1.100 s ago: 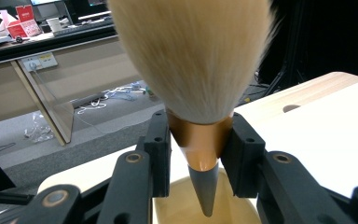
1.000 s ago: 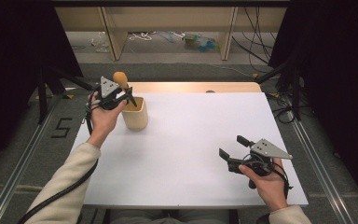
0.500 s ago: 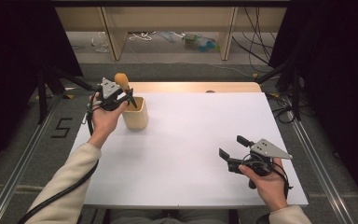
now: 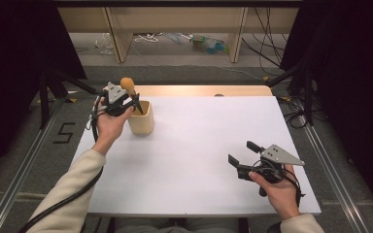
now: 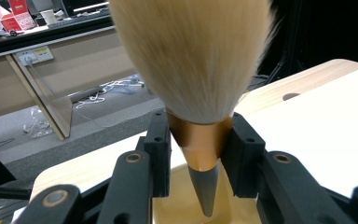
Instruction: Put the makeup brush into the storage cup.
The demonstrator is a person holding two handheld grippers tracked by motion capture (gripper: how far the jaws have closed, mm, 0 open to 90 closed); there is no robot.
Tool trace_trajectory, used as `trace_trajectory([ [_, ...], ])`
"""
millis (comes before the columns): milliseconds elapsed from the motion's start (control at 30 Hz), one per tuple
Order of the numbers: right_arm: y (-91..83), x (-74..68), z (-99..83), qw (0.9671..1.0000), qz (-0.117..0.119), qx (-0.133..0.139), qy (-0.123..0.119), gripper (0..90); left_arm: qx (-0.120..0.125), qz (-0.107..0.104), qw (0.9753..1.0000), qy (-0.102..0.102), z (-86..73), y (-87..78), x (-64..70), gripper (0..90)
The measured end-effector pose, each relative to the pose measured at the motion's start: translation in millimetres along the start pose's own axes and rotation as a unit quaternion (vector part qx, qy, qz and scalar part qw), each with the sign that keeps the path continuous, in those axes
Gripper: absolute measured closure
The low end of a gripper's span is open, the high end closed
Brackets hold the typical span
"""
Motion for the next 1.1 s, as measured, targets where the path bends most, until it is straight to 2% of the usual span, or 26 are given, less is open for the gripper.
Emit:
trace_trajectory([
  [1100,2.0,-0.7,-0.6,1.0000,0.005,0.005,0.002,16.0,-0.015,0.002,0.9999,0.002,-10.5,4.4,-0.2,65.5],
])
Point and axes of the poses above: each handheld gripper's, and its own axes: y roughly forward along the jaws, z roughly out of its top, x roughly to its right, the point moved 6 cm from there along y, roughly forward along the jaws, and after that the axes turned 6 degrees about x, right-handed, at the moved point
